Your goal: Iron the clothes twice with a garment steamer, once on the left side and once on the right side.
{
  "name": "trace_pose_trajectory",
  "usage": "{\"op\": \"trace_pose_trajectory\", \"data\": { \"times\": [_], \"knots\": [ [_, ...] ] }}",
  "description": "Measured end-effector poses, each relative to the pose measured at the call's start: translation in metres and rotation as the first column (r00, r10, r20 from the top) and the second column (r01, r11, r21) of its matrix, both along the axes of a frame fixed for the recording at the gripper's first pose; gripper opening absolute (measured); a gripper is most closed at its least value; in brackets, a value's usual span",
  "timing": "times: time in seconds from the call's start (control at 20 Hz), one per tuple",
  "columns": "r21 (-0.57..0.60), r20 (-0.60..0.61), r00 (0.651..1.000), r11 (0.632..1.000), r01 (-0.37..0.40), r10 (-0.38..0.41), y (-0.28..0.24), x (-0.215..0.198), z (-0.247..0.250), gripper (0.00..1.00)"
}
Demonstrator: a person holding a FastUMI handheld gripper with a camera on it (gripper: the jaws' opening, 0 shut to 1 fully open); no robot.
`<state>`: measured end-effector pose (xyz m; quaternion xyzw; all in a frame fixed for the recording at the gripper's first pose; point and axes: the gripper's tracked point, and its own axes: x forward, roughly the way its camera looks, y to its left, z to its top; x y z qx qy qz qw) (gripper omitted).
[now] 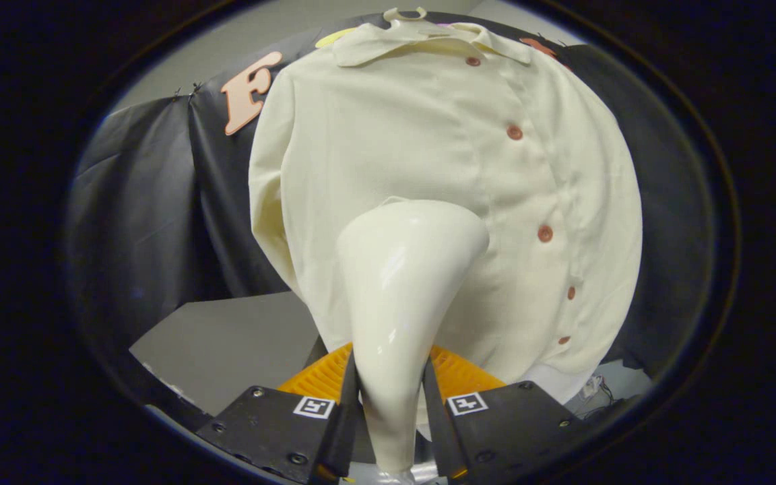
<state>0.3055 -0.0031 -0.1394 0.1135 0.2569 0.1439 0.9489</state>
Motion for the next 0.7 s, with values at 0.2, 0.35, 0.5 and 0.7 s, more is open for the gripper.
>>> {"op": "trace_pose_trajectory", "data": {
  "times": [0.2,0.35,0.5,0.7],
  "knots": [
    [0.038,-0.004,0.999,0.998,-0.050,0.050,0.000,-0.015,-0.045,0.47],
    [0.055,0.008,0.998,0.997,-0.059,0.059,-0.003,-0.022,-0.072,0.47],
    [0.096,-0.012,0.999,0.994,-0.048,0.049,-0.008,-0.029,-0.098,0.47],
    [0.132,-0.011,0.997,0.989,-0.072,0.074,-0.001,-0.038,-0.131,0.47]
  ]
}}
